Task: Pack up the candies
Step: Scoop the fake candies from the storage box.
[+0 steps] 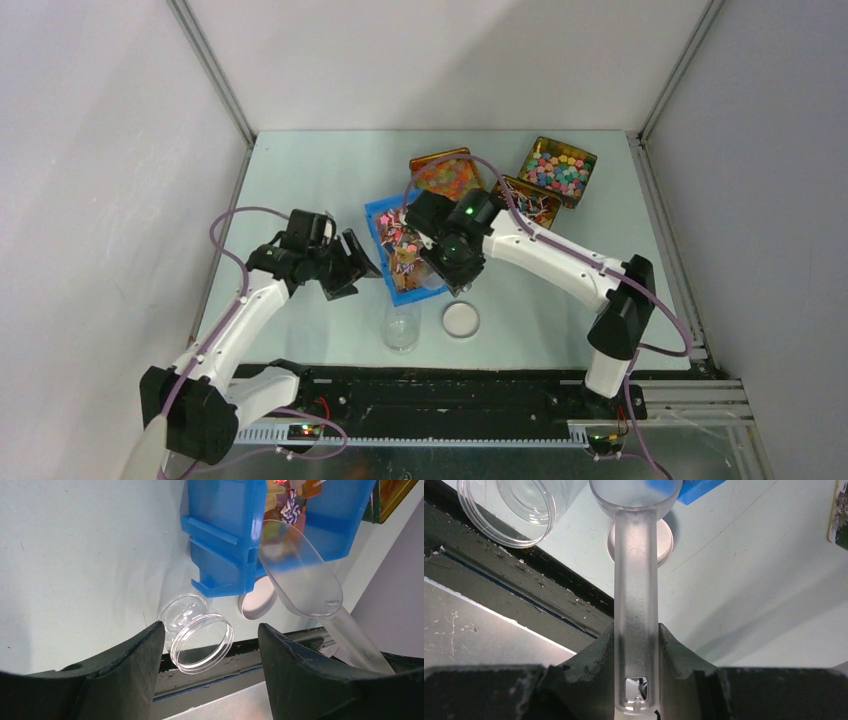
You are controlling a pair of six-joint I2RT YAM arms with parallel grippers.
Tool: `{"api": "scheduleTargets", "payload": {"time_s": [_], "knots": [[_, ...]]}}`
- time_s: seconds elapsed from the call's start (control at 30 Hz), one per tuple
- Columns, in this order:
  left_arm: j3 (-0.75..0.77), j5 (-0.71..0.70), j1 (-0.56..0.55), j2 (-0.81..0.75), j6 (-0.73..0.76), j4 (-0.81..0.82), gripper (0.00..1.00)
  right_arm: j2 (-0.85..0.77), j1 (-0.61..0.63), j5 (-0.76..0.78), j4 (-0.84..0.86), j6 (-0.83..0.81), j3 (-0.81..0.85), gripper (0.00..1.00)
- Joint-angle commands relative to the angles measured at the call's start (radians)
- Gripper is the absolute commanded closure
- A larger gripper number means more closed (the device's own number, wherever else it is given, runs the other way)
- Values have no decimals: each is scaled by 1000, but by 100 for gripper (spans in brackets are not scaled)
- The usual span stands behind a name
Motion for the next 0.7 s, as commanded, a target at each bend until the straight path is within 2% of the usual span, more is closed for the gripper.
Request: {"api": "scheduleTargets", "payload": {"time_s": [0.0,0.3,0.67], "knots": [[5,-4,7,-25,10,21,26,59,-2,-7,-73,7,75,100],[81,7,3,81,15,72,28,68,-8,-84,-116,11,120,100],[125,-12,-60,222,-18,143,40,78,-20,-127,-114,31,133,100]]}}
